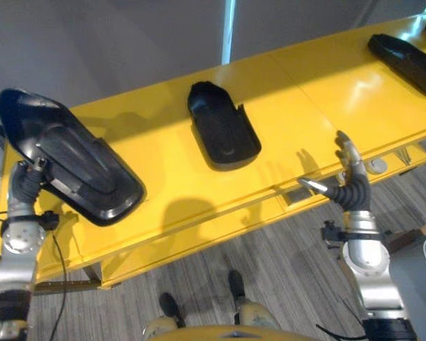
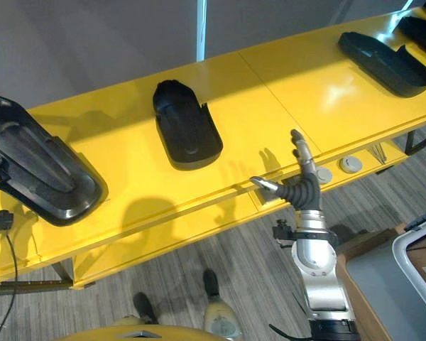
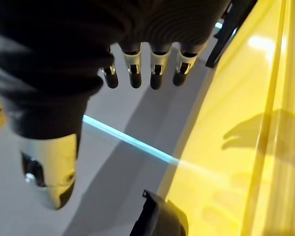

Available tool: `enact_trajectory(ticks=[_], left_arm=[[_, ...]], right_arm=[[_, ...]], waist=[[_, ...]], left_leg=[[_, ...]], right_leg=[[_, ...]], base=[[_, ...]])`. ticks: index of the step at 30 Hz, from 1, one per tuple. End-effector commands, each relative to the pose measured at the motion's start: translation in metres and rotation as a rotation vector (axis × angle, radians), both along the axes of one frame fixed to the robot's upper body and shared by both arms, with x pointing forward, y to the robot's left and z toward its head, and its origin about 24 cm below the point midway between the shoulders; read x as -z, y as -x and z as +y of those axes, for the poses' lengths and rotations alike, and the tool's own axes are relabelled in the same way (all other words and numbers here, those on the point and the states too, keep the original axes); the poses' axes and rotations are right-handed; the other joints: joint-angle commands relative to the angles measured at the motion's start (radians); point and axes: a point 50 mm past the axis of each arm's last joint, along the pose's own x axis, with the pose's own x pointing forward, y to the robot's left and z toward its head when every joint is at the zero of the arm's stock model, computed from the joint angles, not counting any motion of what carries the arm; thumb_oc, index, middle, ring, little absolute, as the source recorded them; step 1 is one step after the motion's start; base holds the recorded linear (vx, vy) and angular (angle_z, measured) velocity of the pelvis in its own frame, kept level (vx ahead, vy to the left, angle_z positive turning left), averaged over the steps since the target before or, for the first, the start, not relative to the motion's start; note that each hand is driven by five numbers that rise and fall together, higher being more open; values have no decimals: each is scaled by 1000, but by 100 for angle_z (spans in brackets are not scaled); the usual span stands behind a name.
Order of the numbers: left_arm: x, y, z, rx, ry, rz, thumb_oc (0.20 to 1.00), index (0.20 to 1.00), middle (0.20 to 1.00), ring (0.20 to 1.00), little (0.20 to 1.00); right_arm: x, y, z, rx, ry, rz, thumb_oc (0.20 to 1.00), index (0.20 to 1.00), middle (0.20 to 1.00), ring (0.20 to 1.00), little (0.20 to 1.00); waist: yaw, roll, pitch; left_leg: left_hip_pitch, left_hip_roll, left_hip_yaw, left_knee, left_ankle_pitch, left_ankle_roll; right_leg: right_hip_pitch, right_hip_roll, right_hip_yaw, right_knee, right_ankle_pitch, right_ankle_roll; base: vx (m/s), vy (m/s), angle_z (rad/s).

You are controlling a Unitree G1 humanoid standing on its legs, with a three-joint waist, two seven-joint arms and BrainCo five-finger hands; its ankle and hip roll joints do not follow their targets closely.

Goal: Move parts from the plastic box to the shelf.

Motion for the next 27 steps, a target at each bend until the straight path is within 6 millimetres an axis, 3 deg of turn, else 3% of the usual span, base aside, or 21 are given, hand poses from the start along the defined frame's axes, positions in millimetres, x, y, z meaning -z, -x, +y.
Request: enact_trajectory(ticks=[1,10,15,20,27], left_arm=[[-69,-14,2,27,-105,-205,200,200,200,200,200],[-85,-28,30,-63,-216,-69,200,200,200,200,200],[-94,-38,34,-73,-266,-20,200,200,200,200,200],[-114,-43,49,-140,-399,96,200,200,200,200,200],[-135,-51,43,-130,-593,160,200,200,200,200,200]], right_arm=[[-44,5,5,-74,1,-232,1000,1000,1000,1000,1000],[-40,2,19,-173,-39,-218,1000,1000,1000,1000,1000],[-41,0,24,-208,-54,-224,1000,1000,1000,1000,1000],[-45,-3,29,-243,-73,-256,1000,1000,1000,1000,1000],[-46,-2,29,-258,-80,-273,1000,1000,1000,1000,1000]], waist=[[31,-25,53],[29,-19,73],[28,-19,82],[31,-22,98],[35,-20,107]], left_leg=[[67,22,-27,65,-160,-32],[25,42,-23,60,-136,-42],[5,47,-25,61,-127,-44],[-26,55,-26,65,-114,-46],[-44,58,-27,70,-109,-47]], right_leg=[[30,-20,-43,107,-180,128],[-9,-15,-62,108,-169,128],[-28,-14,-66,109,-161,128],[-57,-14,-75,109,-144,128],[-71,-16,-85,111,-136,128]], base=[[-26,-49,0],[-15,-21,3],[-15,-8,1],[-15,-15,-1],[-3,-4,-1]])
